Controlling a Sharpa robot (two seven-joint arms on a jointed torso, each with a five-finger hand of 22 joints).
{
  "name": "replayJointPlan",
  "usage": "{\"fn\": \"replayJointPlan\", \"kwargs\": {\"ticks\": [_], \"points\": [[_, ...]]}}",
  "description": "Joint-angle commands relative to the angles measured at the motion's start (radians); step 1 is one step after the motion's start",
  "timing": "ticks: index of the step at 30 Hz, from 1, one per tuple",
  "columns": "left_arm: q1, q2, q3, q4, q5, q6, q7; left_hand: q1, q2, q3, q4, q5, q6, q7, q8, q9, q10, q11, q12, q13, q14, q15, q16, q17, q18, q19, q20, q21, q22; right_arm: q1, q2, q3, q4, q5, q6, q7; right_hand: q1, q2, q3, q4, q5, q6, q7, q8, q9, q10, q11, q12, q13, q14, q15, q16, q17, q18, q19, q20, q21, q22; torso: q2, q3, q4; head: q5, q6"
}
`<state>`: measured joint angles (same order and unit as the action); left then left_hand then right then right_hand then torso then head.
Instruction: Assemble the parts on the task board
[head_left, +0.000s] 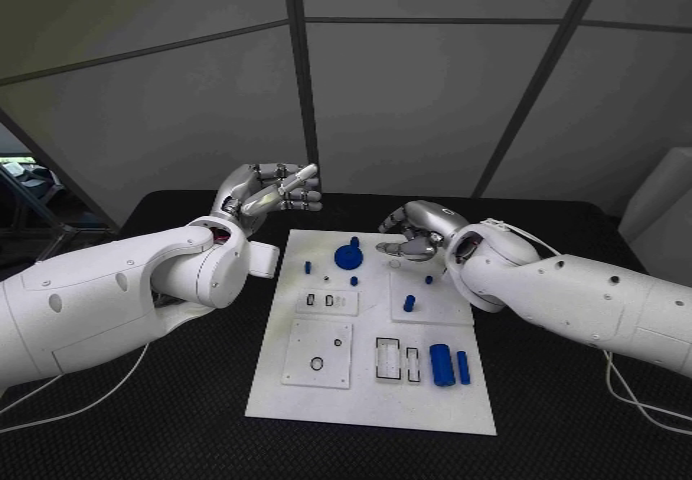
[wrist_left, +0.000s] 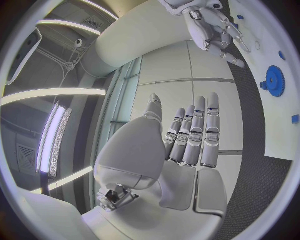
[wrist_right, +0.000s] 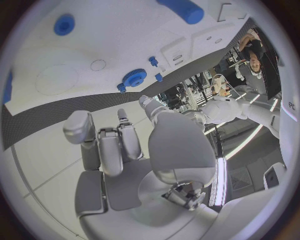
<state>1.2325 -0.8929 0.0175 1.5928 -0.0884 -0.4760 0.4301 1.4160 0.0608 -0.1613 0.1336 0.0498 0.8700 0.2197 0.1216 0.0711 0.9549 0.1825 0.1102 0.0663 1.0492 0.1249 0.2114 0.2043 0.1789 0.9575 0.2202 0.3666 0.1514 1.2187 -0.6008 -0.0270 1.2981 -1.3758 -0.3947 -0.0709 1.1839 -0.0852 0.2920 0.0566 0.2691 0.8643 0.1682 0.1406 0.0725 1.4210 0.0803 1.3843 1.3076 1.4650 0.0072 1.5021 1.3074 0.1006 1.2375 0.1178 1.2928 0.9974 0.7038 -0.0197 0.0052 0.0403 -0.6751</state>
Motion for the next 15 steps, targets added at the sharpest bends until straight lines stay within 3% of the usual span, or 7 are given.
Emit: {"fn": "replayJointPlan", "kwargs": {"ticks": [1, 6, 11, 15], "points": [[0.001, 0.0, 0.0, -0.003, -0.004, 0.012, 0.009, 0.004, 0.01, -0.005, -0.002, -0.001, -0.008, 0.014, -0.007, -0.001, -0.008, 0.002, -0.004, -0.001, -0.006, 0.004, -0.004, 0.001, 0.003, -0.001, 0.008, -0.005, -0.001, 0.003, -0.066, 0.001, 0.039, 0.234, -0.002, 0.165, 0.047, -0.003, 0.013, -0.035, -0.008, 0.019, -0.004, 0.011, 0.003, -0.008, -0.003, -0.004, 0.042, 0.066, -0.004, -0.004, 0.095, 0.012, -0.01, -0.003, -0.009, -0.014, -0.007, -0.0005, -0.0056, 0.0, 0.001], [0.001, 0.0, 0.0, -0.011, -0.004, 0.015, 0.011, 0.007, 0.009, -0.006, -0.005, -0.001, -0.005, 0.012, -0.006, 0.0, -0.005, 0.0, -0.003, 0.0, -0.003, 0.003, -0.004, 0.003, 0.003, 0.0, 0.008, -0.005, -0.002, 0.004, -0.18, 0.001, 0.053, 0.349, 0.053, 0.236, 0.092, -0.008, 0.019, -0.072, -0.011, 0.051, -0.006, 0.024, 0.005, -0.001, -0.007, 0.003, 0.05, 0.069, -0.007, 0.0, 0.105, 0.011, -0.006, -0.008, -0.009, -0.008, -0.015, 0.0005, -0.0159, -0.008, 0.007], [-0.003, 0.0, 0.0, -0.017, -0.004, 0.025, 0.008, 0.013, 0.013, -0.009, -0.013, -0.001, 0.025, 0.008, 0.007, 0.006, 0.043, -0.008, 0.018, 0.009, 0.005, -0.002, -0.006, 0.009, 0.004, 0.004, 0.005, -0.005, -0.003, 0.0, -0.238, 0.001, 0.029, 0.389, 0.042, 0.277, 0.109, -0.015, 0.018, -0.089, -0.003, 0.045, -0.007, 0.019, 0.0, 0.002, -0.007, 0.004, 0.052, 0.071, -0.008, 0.001, 0.109, 0.01, -0.002, -0.009, -0.007, -0.004, -0.017, 0.0055, -0.0266, -0.011, 0.009], [-0.007, 0.0, 0.0, -0.02, -0.004, 0.034, 0.007, 0.015, 0.015, -0.011, -0.016, 0.0, 0.033, 0.007, 0.01, 0.007, 0.056, -0.011, 0.024, 0.012, 0.008, -0.004, -0.007, 0.011, 0.004, 0.005, 0.004, -0.005, -0.005, -0.018, -0.265, 0.0, 0.011, 0.38, 0.031, 0.294, 0.116, -0.022, 0.015, -0.099, 0.005, 0.037, -0.007, 0.012, -0.003, 0.0, -0.008, 0.002, 0.05, 0.071, -0.008, 0.001, 0.11, 0.01, -0.002, -0.01, -0.008, -0.004, -0.017, 0.0093, -0.033, -0.015, 0.008]]}}
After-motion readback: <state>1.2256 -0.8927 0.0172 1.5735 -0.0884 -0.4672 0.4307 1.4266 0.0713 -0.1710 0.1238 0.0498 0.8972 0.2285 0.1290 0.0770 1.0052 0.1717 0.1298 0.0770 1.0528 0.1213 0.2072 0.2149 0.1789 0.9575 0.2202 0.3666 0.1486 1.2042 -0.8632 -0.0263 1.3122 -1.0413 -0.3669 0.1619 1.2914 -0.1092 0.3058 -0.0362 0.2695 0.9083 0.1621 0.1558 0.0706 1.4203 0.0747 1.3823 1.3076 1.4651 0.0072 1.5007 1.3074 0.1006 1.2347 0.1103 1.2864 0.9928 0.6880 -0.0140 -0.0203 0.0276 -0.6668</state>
